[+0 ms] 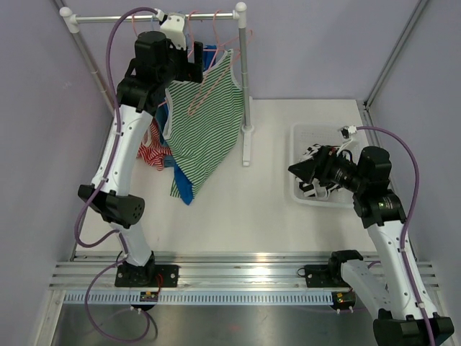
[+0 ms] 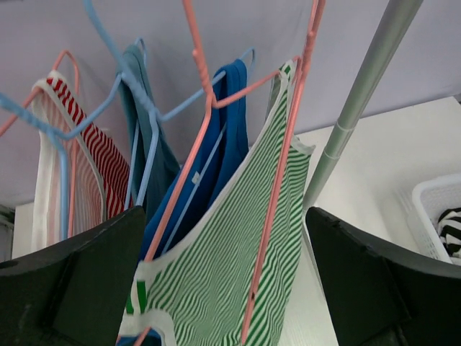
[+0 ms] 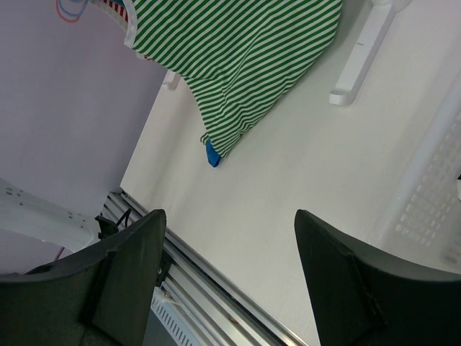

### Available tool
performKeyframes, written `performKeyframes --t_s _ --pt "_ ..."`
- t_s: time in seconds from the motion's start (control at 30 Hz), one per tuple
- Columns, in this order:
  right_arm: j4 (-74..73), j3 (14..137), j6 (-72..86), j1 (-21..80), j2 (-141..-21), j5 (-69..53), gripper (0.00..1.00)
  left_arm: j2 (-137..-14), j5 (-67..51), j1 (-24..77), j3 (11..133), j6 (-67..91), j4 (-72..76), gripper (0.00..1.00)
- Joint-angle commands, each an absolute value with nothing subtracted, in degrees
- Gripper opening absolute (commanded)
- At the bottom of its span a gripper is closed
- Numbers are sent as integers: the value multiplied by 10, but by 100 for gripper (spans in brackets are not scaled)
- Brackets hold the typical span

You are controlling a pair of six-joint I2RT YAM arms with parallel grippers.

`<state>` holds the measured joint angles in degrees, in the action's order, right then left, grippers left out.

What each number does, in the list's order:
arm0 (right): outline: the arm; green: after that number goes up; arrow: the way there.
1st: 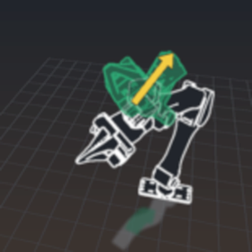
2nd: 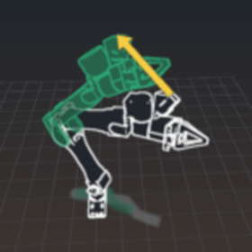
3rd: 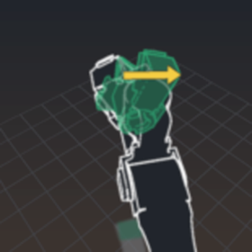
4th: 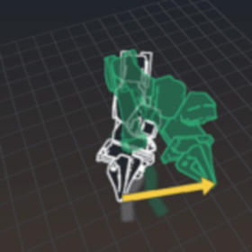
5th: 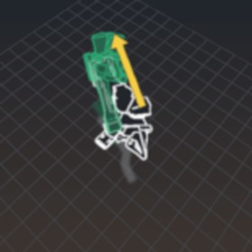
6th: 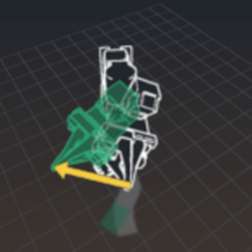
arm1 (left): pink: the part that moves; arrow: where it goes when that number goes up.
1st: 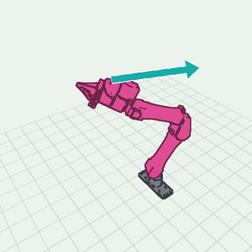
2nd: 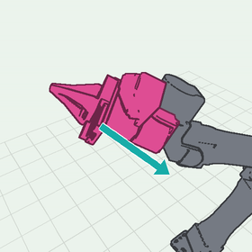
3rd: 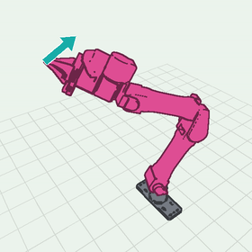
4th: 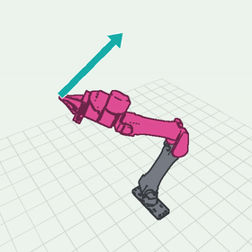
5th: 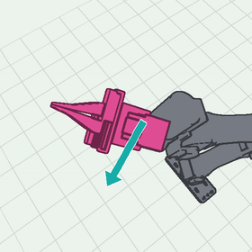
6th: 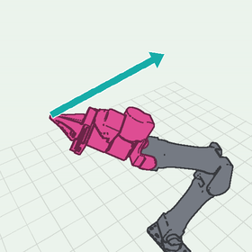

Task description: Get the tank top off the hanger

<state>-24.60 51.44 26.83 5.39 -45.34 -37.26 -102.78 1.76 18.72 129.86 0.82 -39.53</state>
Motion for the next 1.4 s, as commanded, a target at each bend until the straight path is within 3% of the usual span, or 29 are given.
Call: performKeyframes --t_s 0.0,0.33,0.6,0.8,1.1,1.2,1.37 --pt "-218 521 274 62 -449 -396 79 -1055 14 185 1361 -32 -378 95" --pt "-216 522 266 72 -463 -396 79 -1089 -28 174 1358 -31 -380 79" --pt "-214 518 260 74 -466 -393 79 -1110 -36 169 1357 -31 -385 73" --pt "-214 514 258 75 -471 -392 78 -1102 -61 170 1364 -26 -384 52" --pt "-214 514 257 76 -475 -398 77 -1080 -76 169 1352 -5 -363 52" --pt "-214 513 257 78 -475 -398 77 -1078 -72 169 1351 -3 -361 39" --pt "-216 514 256 79 -471 -398 77 -1078 -66 170 1350 -3 -361 31"
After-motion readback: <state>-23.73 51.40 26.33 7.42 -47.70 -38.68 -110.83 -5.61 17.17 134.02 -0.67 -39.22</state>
